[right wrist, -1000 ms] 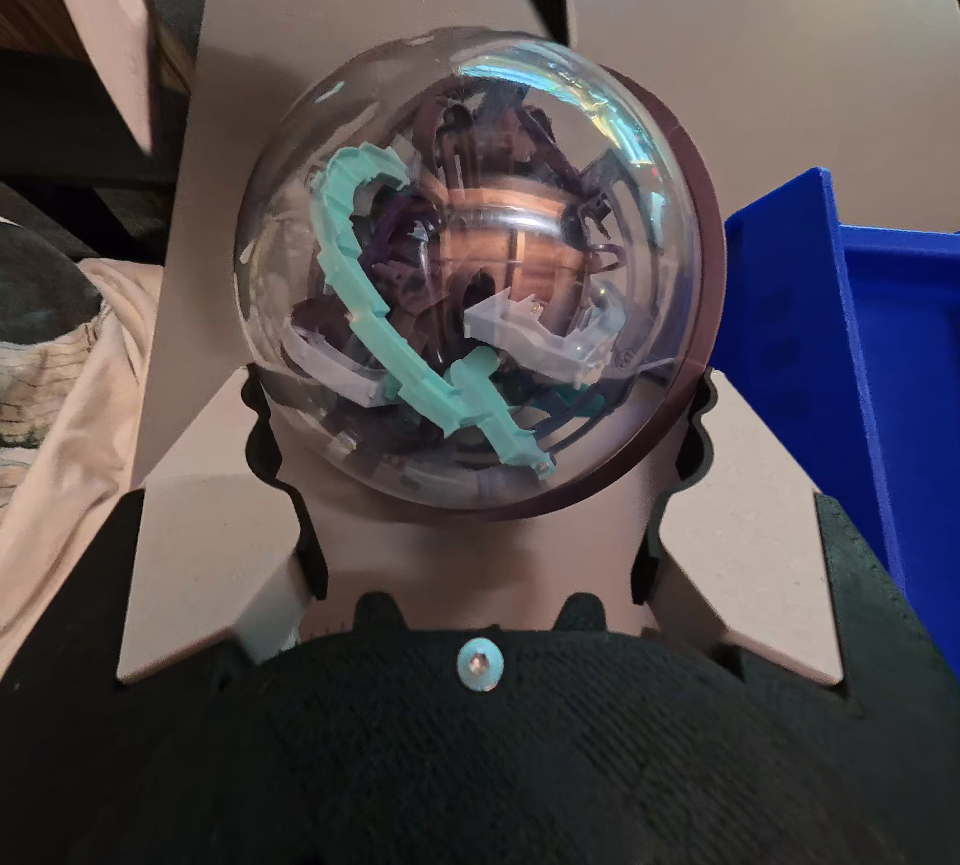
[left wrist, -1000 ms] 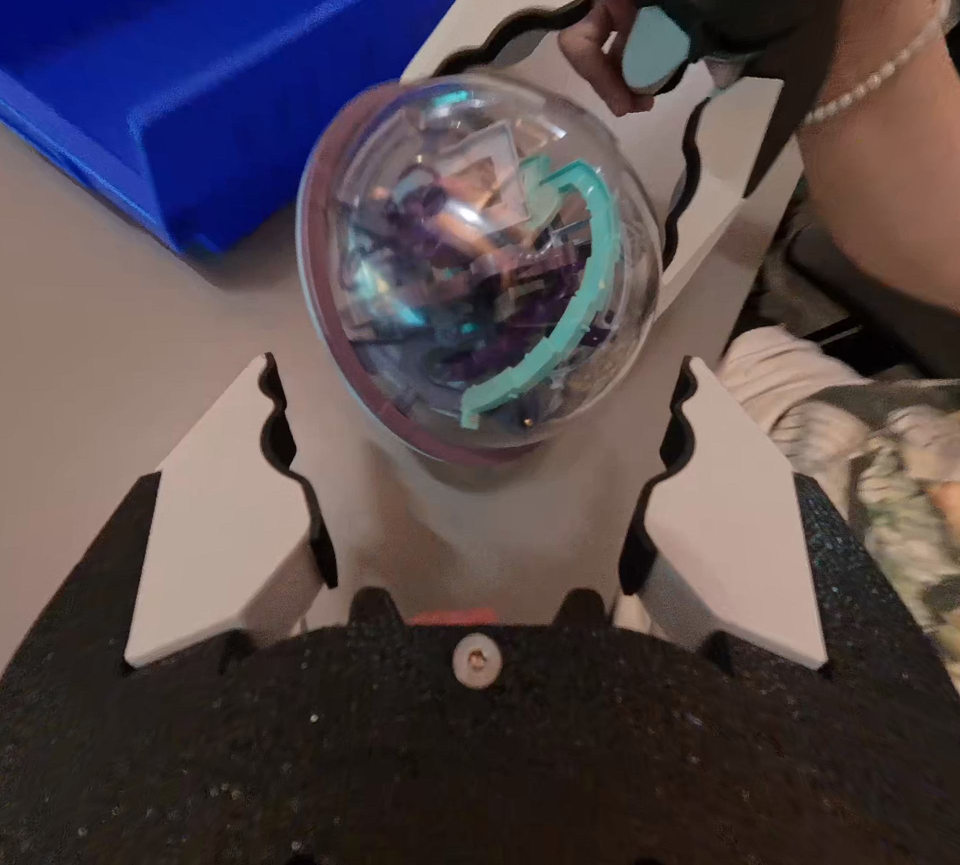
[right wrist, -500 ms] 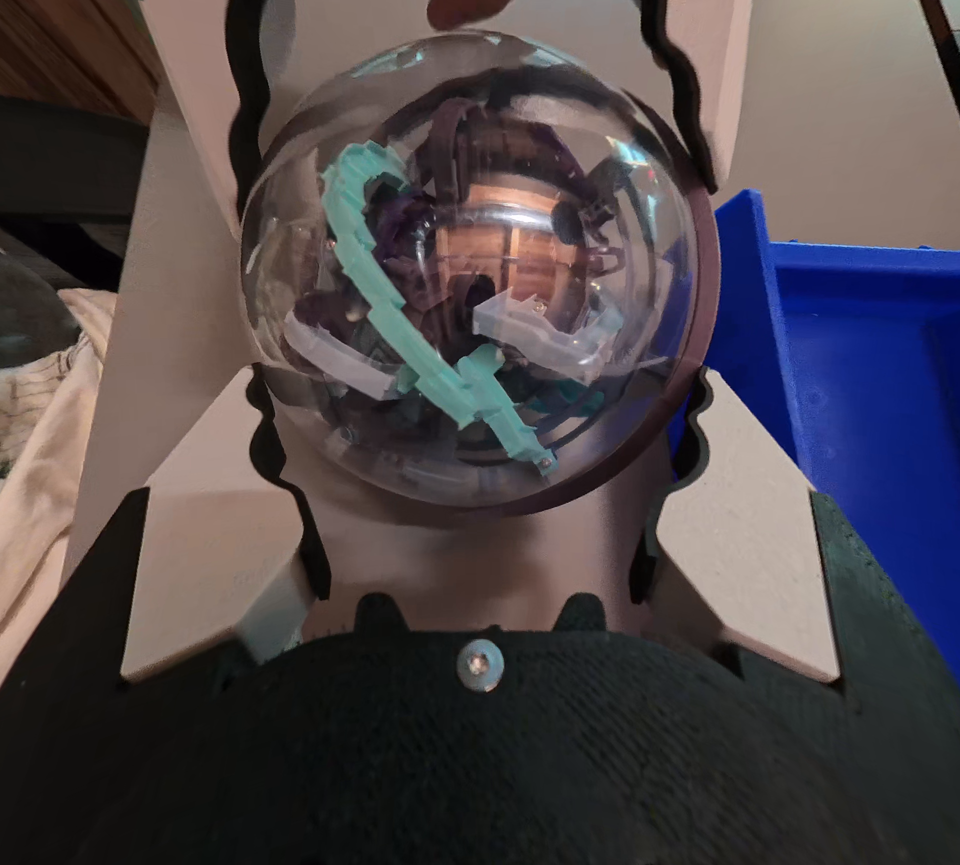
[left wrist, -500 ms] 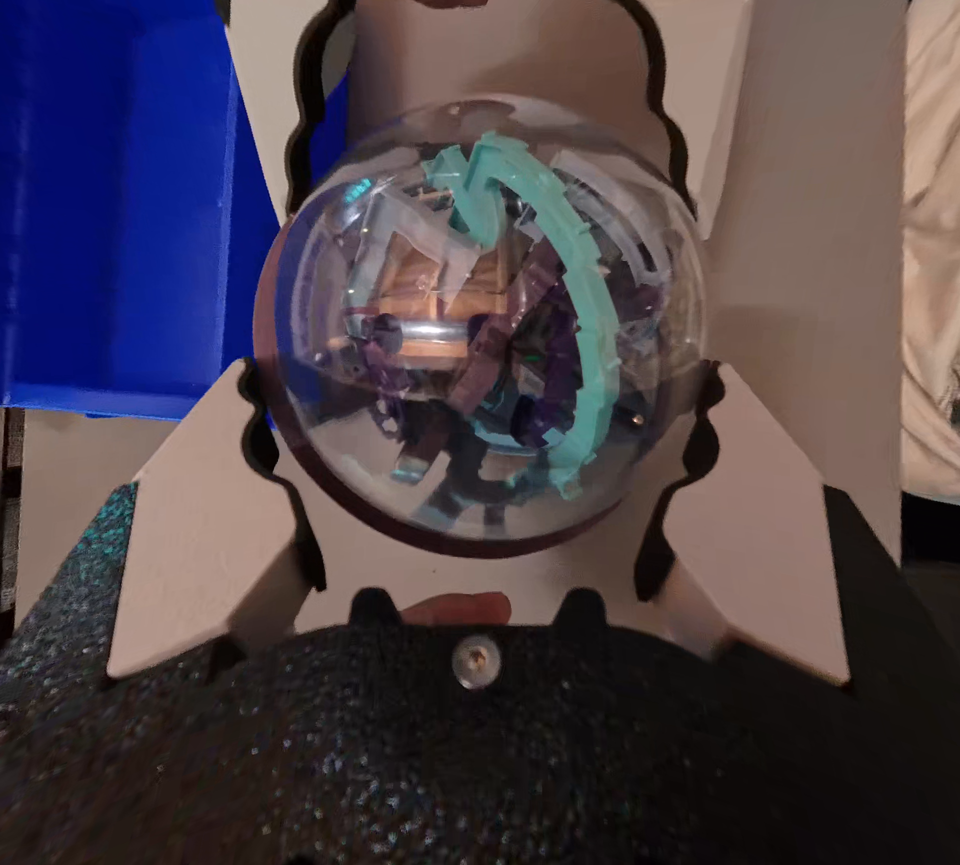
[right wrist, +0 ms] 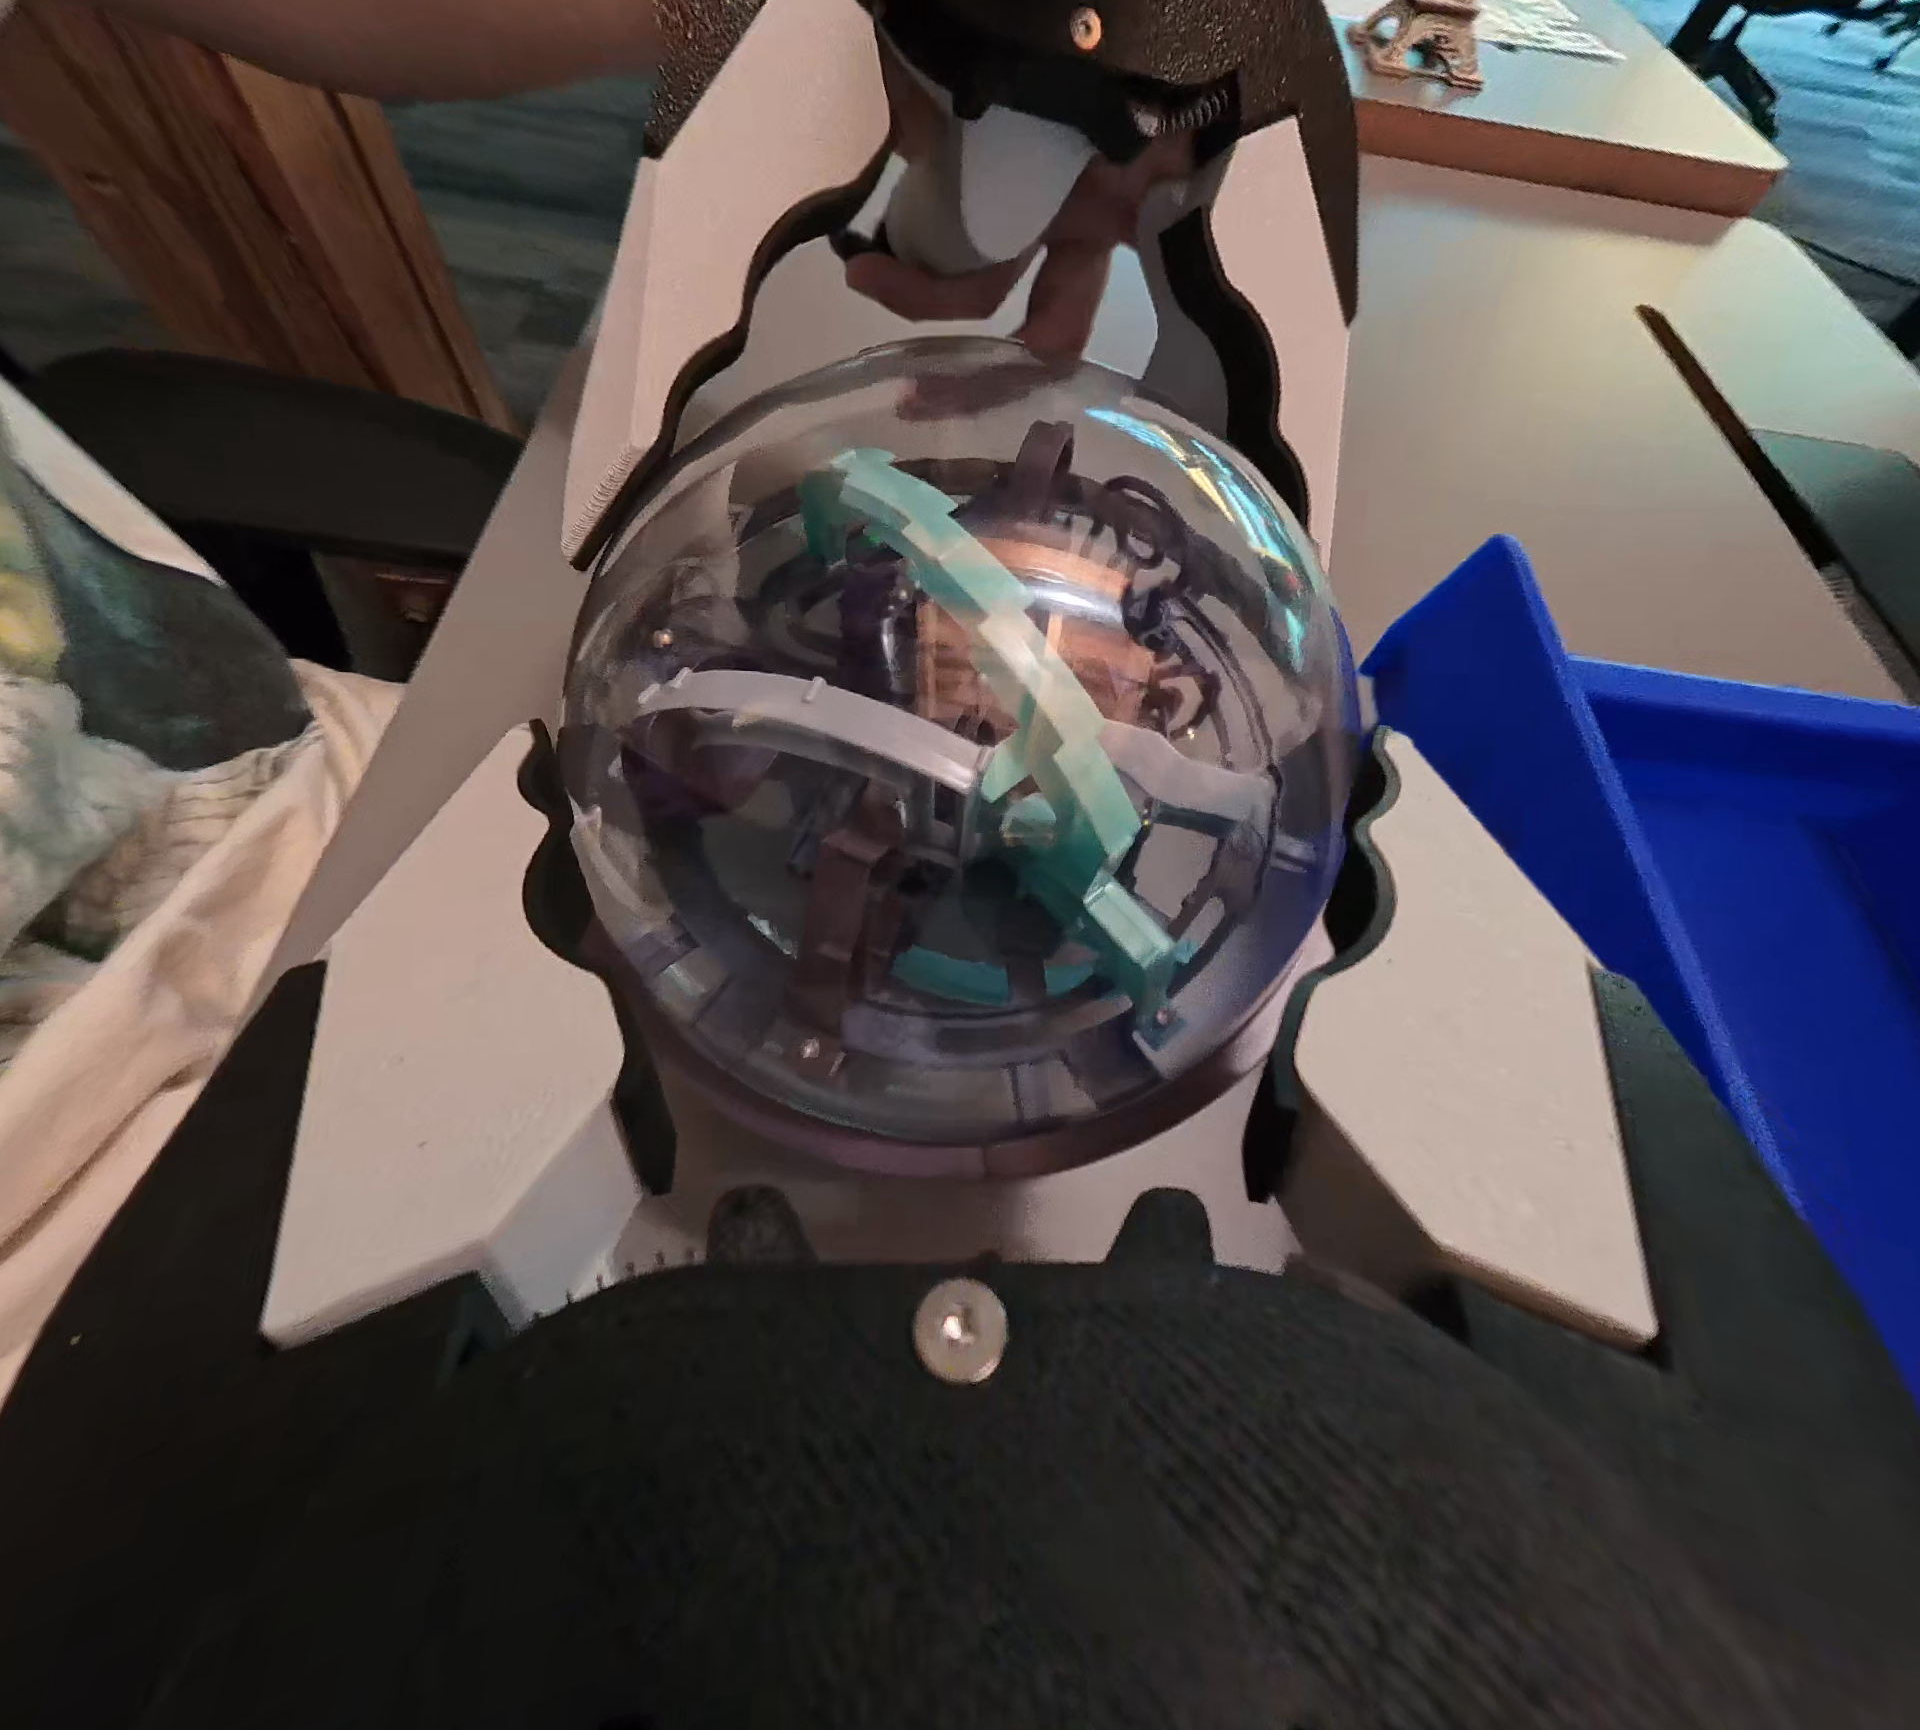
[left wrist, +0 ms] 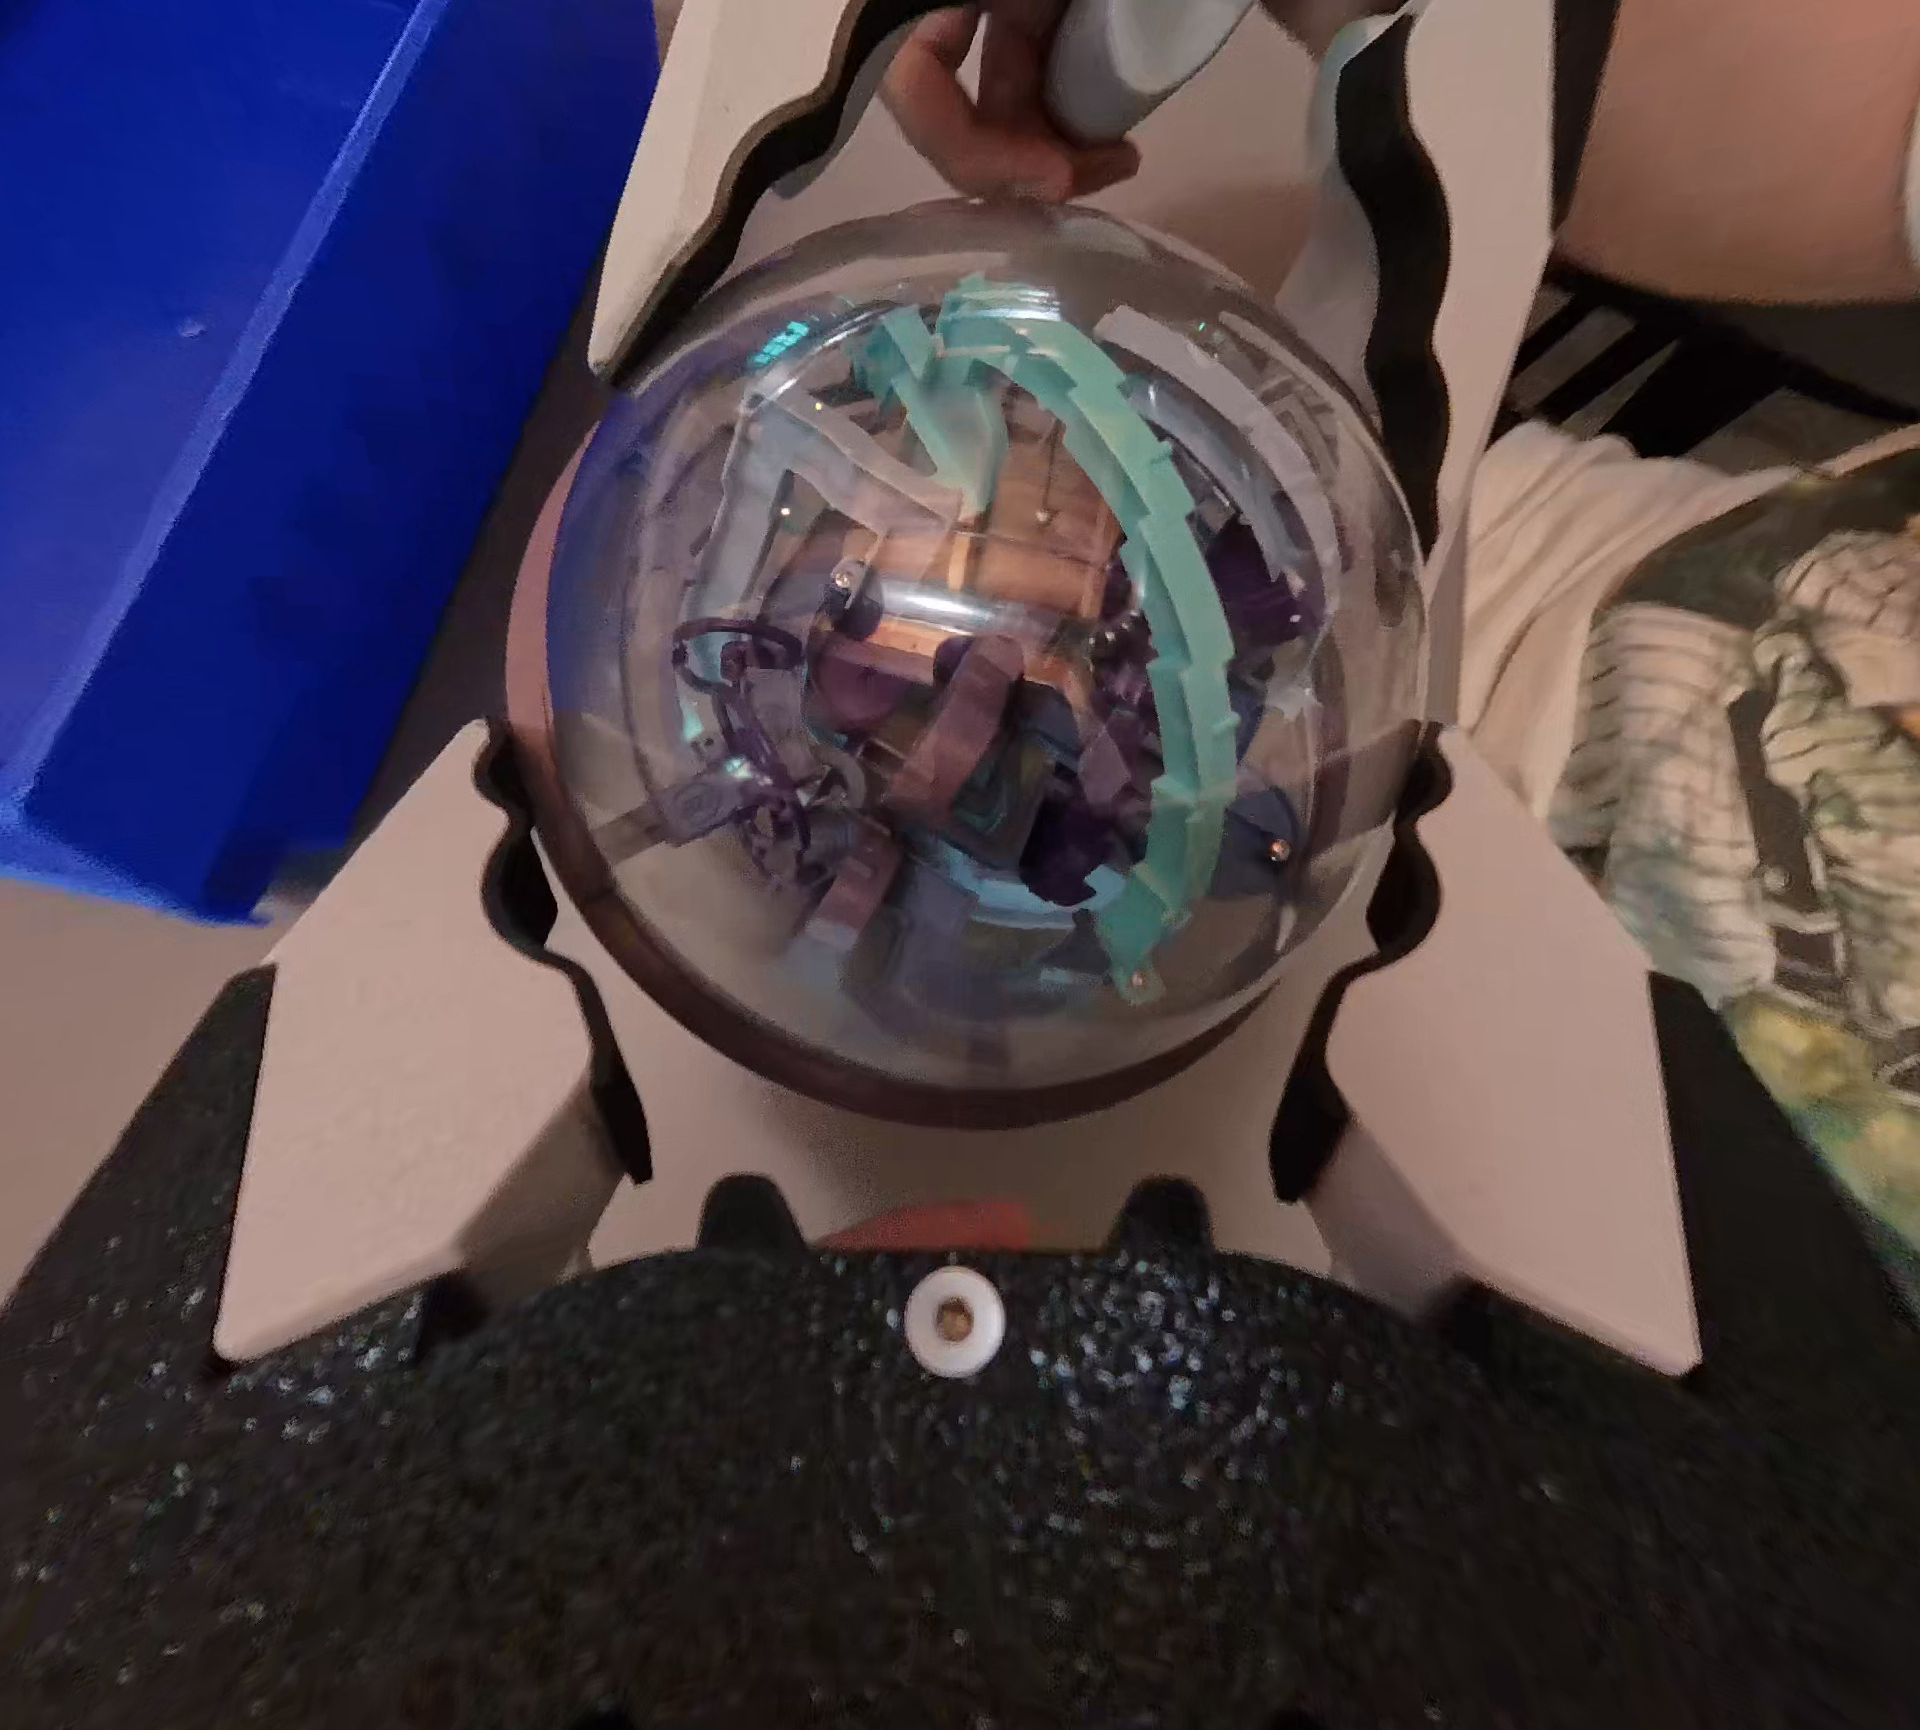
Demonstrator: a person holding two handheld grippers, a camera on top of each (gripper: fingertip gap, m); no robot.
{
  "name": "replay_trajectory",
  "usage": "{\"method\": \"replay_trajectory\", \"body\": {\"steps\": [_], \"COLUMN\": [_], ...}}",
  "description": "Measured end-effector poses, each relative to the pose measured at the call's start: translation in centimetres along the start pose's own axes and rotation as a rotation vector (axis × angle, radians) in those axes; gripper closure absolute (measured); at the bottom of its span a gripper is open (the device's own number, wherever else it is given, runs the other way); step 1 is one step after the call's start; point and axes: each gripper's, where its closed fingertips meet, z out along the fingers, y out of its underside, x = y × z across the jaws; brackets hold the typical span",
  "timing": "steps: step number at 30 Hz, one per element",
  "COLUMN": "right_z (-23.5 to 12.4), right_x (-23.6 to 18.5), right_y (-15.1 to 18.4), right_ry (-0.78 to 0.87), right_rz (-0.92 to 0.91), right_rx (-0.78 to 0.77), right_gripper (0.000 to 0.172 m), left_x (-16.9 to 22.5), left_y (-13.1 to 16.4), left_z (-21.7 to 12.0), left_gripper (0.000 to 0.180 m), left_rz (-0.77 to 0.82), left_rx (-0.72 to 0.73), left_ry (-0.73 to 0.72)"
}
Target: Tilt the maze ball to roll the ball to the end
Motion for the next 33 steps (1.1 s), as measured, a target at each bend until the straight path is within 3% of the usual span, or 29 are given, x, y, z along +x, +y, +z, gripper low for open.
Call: {"method": "replay_trajectory", "body": {"steps": [4,10,17,22,33], "right_z": [-1.5,-2.4,-4.3,-5.3,-6.2], "right_x": [-0.4,0.0,1.1,0.7,1.1], "right_y": [0.1,0.4,-0.1,0.0,1.0], "right_ry": [-0.079,-0.119,-0.013,-0.025,-0.044], "right_rz": [0.051,0.068,0.085,0.124,0.208], "right_rx": [0.051,0.110,0.203,0.234,0.246], "right_gripper": [0.027,0.028,0.042,0.053,0.048], "left_x": [0.9,0.7,0.3,0.6,0.3], "left_y": [-0.9,-1.6,-1.3,-1.9,-4.4], "left_z": [1.5,2.2,2.1,2.9,3.5], "left_gripper": [0.026,0.026,0.025,0.025,0.032], "left_rz": [-0.040,-0.096,-0.278,-0.407,-0.335], "left_rx": [0.058,0.068,0.057,0.053,0.145], "left_ry": [0.079,0.064,0.048,0.069,0.039]}}
